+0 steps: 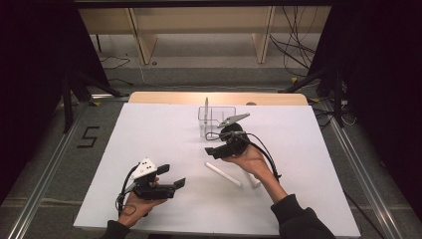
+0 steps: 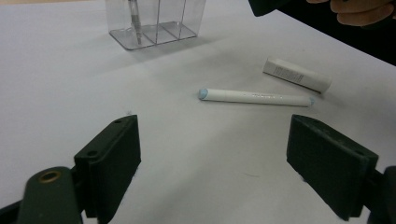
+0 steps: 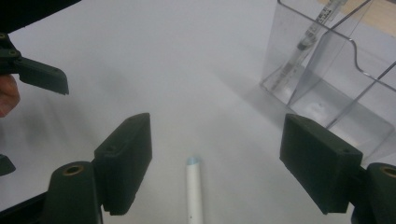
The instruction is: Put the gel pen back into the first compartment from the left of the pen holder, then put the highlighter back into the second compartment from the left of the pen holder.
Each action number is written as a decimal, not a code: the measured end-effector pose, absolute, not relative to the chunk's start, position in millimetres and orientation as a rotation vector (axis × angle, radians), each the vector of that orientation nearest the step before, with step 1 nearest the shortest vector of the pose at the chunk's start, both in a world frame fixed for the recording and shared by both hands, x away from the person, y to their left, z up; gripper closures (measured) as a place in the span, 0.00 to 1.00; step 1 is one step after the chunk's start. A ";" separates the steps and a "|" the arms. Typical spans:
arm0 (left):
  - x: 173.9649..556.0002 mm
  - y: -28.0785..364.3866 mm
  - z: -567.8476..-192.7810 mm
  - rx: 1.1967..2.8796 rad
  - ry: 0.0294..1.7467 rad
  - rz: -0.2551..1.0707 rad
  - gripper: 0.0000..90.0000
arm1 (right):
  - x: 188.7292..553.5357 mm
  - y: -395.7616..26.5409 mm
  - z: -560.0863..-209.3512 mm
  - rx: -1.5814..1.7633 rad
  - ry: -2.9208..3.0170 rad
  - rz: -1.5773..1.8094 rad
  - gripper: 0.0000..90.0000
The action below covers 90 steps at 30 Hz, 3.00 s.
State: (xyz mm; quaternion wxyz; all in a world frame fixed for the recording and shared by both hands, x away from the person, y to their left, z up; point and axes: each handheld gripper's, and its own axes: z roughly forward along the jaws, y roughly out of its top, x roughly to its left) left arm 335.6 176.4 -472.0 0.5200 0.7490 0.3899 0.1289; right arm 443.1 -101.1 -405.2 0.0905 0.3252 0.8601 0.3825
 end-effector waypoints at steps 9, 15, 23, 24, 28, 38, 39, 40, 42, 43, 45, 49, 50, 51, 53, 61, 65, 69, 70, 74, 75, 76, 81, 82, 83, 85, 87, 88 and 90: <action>335.5 177.4 -471.7 1.799 0.932 0.311 0.19 | 439.0 -98.7 -411.4 0.959 2.593 1.088 0.28; 335.0 176.7 -471.5 1.797 0.934 0.311 0.19 | 437.8 -99.6 -414.4 0.940 2.621 1.039 0.28; 335.3 177.2 -471.8 1.798 0.931 0.315 0.19 | 434.9 -100.3 -417.9 0.923 2.654 0.981 0.28; 335.4 177.2 -471.9 1.799 0.931 0.316 0.19 | 434.9 -100.4 -419.0 0.918 2.656 0.975 0.28; 334.9 176.4 -471.6 1.803 0.931 0.316 0.19 | 434.4 -99.6 -421.0 0.909 2.674 0.945 0.29; 333.9 177.0 -471.7 1.804 0.927 0.321 0.19 | 432.8 -99.0 -426.7 0.906 2.720 0.869 0.34; 334.1 177.0 -471.6 1.804 0.925 0.322 0.19 | 432.5 -98.8 -427.6 0.913 2.725 0.856 0.35; 334.0 176.7 -471.5 1.804 0.926 0.322 0.19 | 432.3 -98.7 -428.7 0.916 2.725 0.846 0.36; 334.0 176.1 -471.6 1.810 0.924 0.320 0.19 | 432.5 -98.5 -431.1 0.909 2.733 0.839 0.37; 334.0 175.7 -471.8 1.808 0.923 0.322 0.19 | 432.4 -98.3 -432.0 0.909 2.738 0.829 0.38; 334.0 175.6 -471.9 1.812 0.921 0.322 0.19 | 432.2 -97.6 -433.8 0.908 2.748 0.813 0.40; 334.2 176.5 -471.9 1.809 0.923 0.320 0.19 | 432.0 -95.9 -437.6 0.903 2.764 0.802 0.42; 334.1 176.5 -471.9 1.809 0.924 0.320 0.19 | 431.9 -95.6 -438.4 0.907 2.768 0.796 0.42; 334.1 176.3 -471.9 1.806 0.924 0.320 0.19 | 431.9 -95.4 -439.7 0.903 2.772 0.794 0.43; 333.9 175.9 -471.9 1.805 0.923 0.320 0.19 | 431.8 -95.1 -441.9 0.912 2.780 0.780 0.44; 333.9 175.9 -471.9 1.807 0.921 0.323 0.19 | 430.3 -93.9 -449.6 0.922 2.813 0.731 0.50; 334.0 175.5 -472.1 1.808 0.918 0.322 0.19 | 430.7 -94.1 -453.8 0.930 2.832 0.691 0.55; 333.5 174.6 -472.2 1.809 0.921 0.322 0.19 | 431.0 -95.1 -453.6 0.940 2.838 0.692 0.59; 333.4 175.0 -471.8 1.808 0.918 0.322 0.19 | 430.6 -94.8 -454.2 0.933 2.846 0.684 0.60; 333.3 175.1 -472.0 1.809 0.921 0.323 0.19 | 430.5 -92.9 -456.5 0.922 2.859 0.662 0.63; 333.4 175.3 -471.7 1.809 0.917 0.323 0.19 | 430.4 -92.2 -457.0 0.922 2.861 0.654 0.64; 333.6 175.1 -471.8 1.808 0.918 0.323 0.19 | 430.4 -91.6 -457.5 0.917 2.865 0.645 0.65; 333.6 174.7 -472.1 1.806 0.920 0.320 0.19 | 431.4 -89.7 -460.9 0.918 2.879 0.615 0.71; 333.7 174.6 -472.4 1.809 0.922 0.321 0.19 | 431.7 -89.5 -461.6 0.913 2.879 0.608 0.72; 333.5 174.5 -472.5 1.813 0.922 0.322 0.19 | 431.8 -89.0 -462.4 0.914 2.881 0.603 0.73; 333.2 174.4 -472.0 1.811 0.920 0.322 0.18 | 431.6 -88.0 -463.4 0.910 2.879 0.586 0.75; 333.5 174.3 -472.3 1.812 0.922 0.321 0.18 | 431.7 -87.2 -463.3 0.909 2.872 0.580 0.78; 333.6 174.4 -472.4 1.817 0.922 0.323 0.18 | 431.8 -86.8 -463.3 0.908 2.869 0.572 0.80; 333.2 174.5 -472.1 1.813 0.923 0.324 0.18 | 431.5 -86.1 -463.4 0.914 2.857 0.566 0.83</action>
